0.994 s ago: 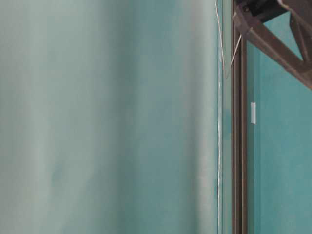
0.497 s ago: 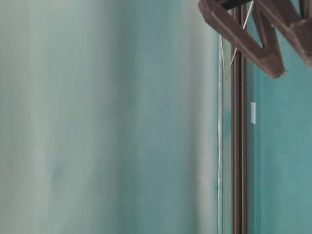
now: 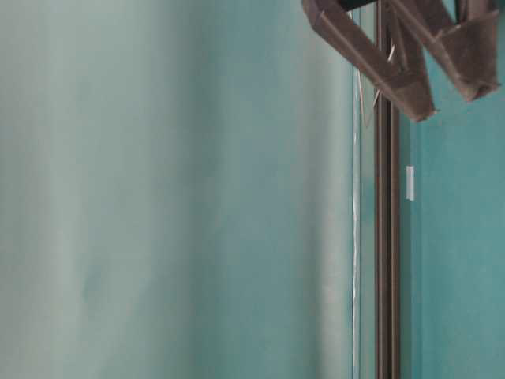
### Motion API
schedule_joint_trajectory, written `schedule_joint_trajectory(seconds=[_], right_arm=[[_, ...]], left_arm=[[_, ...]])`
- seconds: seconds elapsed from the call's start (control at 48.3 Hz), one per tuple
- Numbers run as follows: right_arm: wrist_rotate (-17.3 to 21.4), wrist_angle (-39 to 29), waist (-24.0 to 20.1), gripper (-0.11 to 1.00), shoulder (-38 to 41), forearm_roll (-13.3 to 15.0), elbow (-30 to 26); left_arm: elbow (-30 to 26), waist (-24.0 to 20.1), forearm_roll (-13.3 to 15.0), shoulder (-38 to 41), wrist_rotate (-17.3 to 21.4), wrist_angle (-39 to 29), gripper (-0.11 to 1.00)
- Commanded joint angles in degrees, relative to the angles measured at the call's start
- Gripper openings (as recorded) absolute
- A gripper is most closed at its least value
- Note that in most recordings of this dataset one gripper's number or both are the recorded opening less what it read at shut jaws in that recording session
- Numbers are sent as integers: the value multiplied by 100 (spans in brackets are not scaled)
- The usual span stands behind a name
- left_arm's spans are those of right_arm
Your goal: Insert the wire through the hole in the metal fitting.
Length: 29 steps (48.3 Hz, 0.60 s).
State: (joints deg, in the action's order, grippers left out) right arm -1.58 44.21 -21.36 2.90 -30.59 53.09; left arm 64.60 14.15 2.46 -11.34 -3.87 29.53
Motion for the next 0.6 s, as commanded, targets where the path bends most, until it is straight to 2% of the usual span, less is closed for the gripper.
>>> schedule_joint_trajectory(seconds=[0.0, 0.58], right_arm=[[-18, 114, 0, 95, -149, 9, -35], [-9, 220, 0, 95, -141, 9, -9]], left_arm=[[-70, -18, -18, -88, 105, 149, 62], [-44, -18, -18, -88, 123, 237, 62]])
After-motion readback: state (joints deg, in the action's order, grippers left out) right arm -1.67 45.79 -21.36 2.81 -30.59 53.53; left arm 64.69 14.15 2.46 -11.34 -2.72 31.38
